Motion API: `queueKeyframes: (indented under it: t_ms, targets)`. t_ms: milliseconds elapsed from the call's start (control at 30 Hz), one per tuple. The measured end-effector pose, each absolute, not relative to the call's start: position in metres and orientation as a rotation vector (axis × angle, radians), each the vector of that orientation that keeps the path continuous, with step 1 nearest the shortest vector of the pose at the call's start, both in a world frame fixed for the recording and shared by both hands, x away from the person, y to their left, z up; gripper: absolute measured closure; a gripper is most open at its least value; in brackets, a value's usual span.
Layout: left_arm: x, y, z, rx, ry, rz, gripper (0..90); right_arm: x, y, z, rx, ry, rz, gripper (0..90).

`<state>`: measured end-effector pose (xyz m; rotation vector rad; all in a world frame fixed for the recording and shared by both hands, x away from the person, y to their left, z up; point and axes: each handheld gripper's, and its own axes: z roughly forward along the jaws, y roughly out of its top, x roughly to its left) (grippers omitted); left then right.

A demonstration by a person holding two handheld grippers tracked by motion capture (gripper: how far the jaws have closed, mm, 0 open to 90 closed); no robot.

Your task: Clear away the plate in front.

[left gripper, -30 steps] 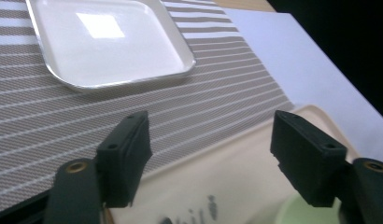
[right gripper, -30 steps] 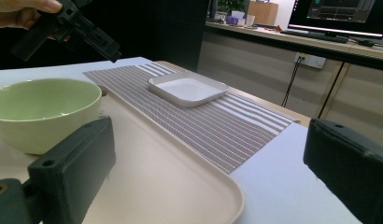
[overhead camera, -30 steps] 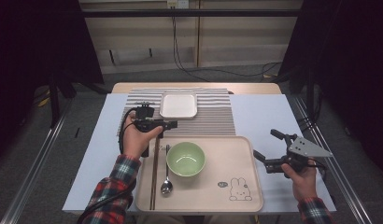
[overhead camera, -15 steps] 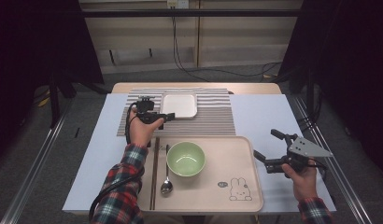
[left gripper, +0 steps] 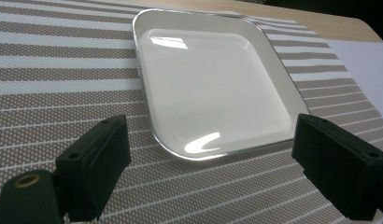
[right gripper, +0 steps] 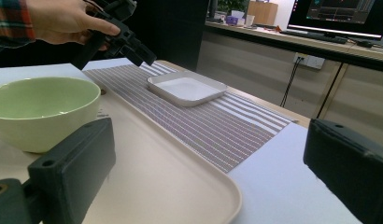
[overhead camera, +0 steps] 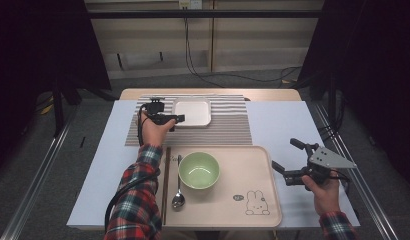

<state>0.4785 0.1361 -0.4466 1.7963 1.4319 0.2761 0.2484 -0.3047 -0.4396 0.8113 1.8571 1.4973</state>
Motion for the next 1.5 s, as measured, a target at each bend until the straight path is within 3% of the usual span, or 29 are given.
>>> queueKeyframes:
  t_ms: [267,600,867,1500]
  targets:
    - [0.491,0.132,-0.451,1.778,1.46,0.282,16.7,0.249,-0.305,-0.44,0.807,1.852,1.496,1.7]
    - [0.499,0.132,-0.456,1.802,1.491,0.33,48.2,0.249,-0.306,-0.44,0.808,1.855,1.498,1.7]
    - [0.502,0.138,-0.467,1.787,1.544,0.308,62.7,0.249,-0.306,-0.44,0.813,1.855,1.497,1.6]
    - [0.512,0.137,-0.482,1.73,1.631,0.257,82.1,0.249,-0.307,-0.441,0.807,1.865,1.479,1.7]
